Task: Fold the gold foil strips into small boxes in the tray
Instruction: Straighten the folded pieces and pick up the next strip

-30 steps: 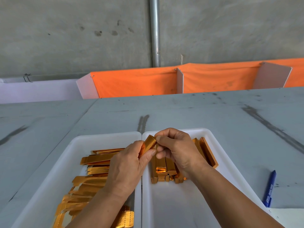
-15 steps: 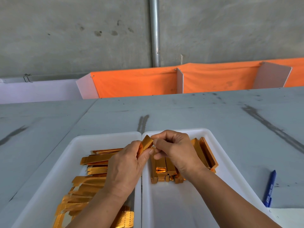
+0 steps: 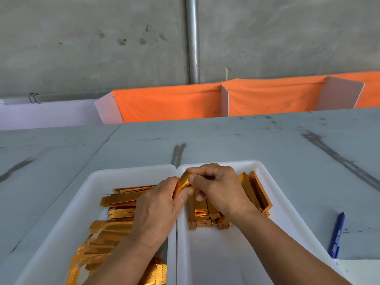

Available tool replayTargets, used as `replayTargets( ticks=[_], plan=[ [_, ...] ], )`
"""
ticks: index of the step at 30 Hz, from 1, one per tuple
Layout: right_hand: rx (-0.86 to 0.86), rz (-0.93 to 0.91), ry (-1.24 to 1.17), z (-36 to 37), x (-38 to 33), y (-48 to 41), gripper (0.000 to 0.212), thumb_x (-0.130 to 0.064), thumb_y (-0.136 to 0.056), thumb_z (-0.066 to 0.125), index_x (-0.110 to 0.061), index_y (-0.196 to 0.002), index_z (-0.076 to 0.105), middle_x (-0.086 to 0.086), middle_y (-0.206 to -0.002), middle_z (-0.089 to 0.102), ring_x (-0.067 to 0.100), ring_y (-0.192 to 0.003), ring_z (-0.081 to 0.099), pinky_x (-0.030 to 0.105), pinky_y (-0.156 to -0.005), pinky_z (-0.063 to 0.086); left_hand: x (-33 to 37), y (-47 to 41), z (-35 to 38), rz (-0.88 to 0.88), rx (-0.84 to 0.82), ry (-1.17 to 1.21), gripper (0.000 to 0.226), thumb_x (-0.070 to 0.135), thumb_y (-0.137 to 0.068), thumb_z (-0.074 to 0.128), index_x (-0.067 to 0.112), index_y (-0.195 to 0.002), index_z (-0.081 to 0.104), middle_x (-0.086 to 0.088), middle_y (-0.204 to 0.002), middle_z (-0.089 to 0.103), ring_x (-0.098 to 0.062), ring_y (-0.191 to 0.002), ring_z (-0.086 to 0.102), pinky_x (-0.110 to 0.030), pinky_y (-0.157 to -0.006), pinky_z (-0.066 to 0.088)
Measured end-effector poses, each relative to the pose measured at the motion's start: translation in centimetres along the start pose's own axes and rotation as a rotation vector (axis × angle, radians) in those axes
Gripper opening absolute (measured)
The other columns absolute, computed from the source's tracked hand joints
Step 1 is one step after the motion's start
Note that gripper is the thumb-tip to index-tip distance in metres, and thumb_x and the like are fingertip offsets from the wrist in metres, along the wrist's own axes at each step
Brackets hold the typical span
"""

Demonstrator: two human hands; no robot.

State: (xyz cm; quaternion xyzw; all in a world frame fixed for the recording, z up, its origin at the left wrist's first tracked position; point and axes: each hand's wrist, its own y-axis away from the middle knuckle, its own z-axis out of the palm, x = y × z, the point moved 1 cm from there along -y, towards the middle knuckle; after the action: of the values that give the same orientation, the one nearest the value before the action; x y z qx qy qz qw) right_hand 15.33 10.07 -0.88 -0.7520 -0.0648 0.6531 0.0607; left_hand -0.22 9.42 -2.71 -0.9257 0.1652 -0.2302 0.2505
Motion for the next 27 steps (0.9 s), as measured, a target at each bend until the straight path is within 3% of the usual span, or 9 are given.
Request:
replayTargets(
  ticks=[4,8,11,14,17,19,21,23,27],
  plan=[
    [-0.065,0.104,-0.04,-0.4,-0.1,-0.3,0.017,-0.03,-0.094,0.065,-0.028,-0.111,0.068,-0.005,-0.061,0.062,0.012,-0.052,0.06,0.021,-0.059,0.054,0.3,-0.2,-0.1,0.046,-0.026,-0.007,0.057,0.067,-0.083,0.032,0.021,-0.101,0.061,0.017,-0.065,0.042,-0.004,-0.054,0.047,-0.01,-0.051,0.031],
    [-0.119,0.166,-0.006,-0.7,-0.2,-0.4,0.011,-0.026,-0.094,0.066,-0.018,-0.095,0.073,0.0,-0.062,0.059,0.01,-0.053,0.053,0.022,-0.052,0.048,0.1,-0.2,0.0,0.076,-0.039,-0.042,0.063,0.071,-0.081,0.032,0.023,-0.11,0.062,0.014,-0.079,0.053,-0.007,-0.07,0.054,-0.021,-0.059,0.047],
    [-0.093,0.205,-0.029,-1.0,-0.2,-0.5,0.009,-0.022,-0.094,0.065,-0.016,-0.094,0.071,0.002,-0.062,0.06,0.013,-0.054,0.053,0.024,-0.053,0.048,-0.3,-0.5,-0.3,0.013,0.054,-0.046,0.069,0.071,-0.077,0.042,0.023,-0.124,0.058,0.002,-0.107,0.061,-0.015,-0.096,0.056,-0.031,-0.079,0.049],
    [-0.029,0.237,-0.109,-1.2,-0.3,-0.7,0.008,-0.019,-0.097,0.061,-0.015,-0.095,0.068,0.003,-0.063,0.063,0.013,-0.05,0.058,0.025,-0.056,0.051,-0.9,-0.9,-0.5,-0.141,0.195,-0.001,0.085,0.073,-0.069,0.051,0.024,-0.138,0.042,-0.004,-0.134,0.045,-0.024,-0.121,0.047,-0.043,-0.093,0.047],
    [-0.005,0.293,-0.27,-1.1,-0.4,-0.8,0.006,-0.014,-0.098,0.06,-0.011,-0.098,0.064,0.008,-0.069,0.067,0.014,-0.054,0.065,0.023,-0.055,0.055,-1.4,-1.1,-0.8,-0.389,0.22,0.313,0.097,0.072,-0.063,0.058,0.029,-0.145,0.027,0.003,-0.14,0.035,-0.013,-0.122,0.046,-0.028,-0.088,0.046],
    [-0.034,0.332,-0.376,-1.0,-0.5,-0.8,0.006,-0.012,-0.098,0.059,-0.007,-0.1,0.062,0.011,-0.073,0.07,0.016,-0.059,0.069,0.023,-0.054,0.057,-1.6,-1.2,-0.8,-0.46,0.149,0.563,0.089,0.069,-0.066,0.059,0.036,-0.144,0.03,0.014,-0.135,0.045,-0.001,-0.111,0.052,-0.018,-0.082,0.044],
    [-0.091,0.363,-0.431,-0.8,-0.5,-0.7,0.006,-0.01,-0.098,0.059,-0.005,-0.102,0.061,0.01,-0.073,0.071,0.017,-0.063,0.071,0.024,-0.055,0.059,-1.6,-1.3,-0.7,-0.446,0.019,0.844,0.062,0.062,-0.076,0.059,0.041,-0.133,0.047,0.02,-0.126,0.059,-0.001,-0.109,0.059,-0.022,-0.085,0.048],
    [-0.148,0.377,-0.437,-0.6,-0.5,-0.5,0.006,-0.01,-0.098,0.059,-0.005,-0.101,0.061,0.009,-0.072,0.071,0.018,-0.065,0.071,0.025,-0.056,0.059,-1.1,-1.4,-0.6,-0.426,-0.099,1.081,0.038,0.053,-0.082,0.059,0.039,-0.116,0.064,0.01,-0.118,0.067,-0.009,-0.112,0.062,-0.03,-0.088,0.05],
    [-0.254,0.394,-0.41,-0.3,-0.5,-0.3,0.003,-0.009,-0.097,0.06,-0.007,-0.097,0.061,0.009,-0.073,0.07,0.017,-0.064,0.07,0.027,-0.057,0.059,-0.7,-1.5,-0.7,-0.489,-0.126,1.317,0.035,0.048,-0.075,0.064,0.031,-0.105,0.072,-0.004,-0.111,0.071,-0.016,-0.109,0.065,-0.029,-0.088,0.052]
  ],
)
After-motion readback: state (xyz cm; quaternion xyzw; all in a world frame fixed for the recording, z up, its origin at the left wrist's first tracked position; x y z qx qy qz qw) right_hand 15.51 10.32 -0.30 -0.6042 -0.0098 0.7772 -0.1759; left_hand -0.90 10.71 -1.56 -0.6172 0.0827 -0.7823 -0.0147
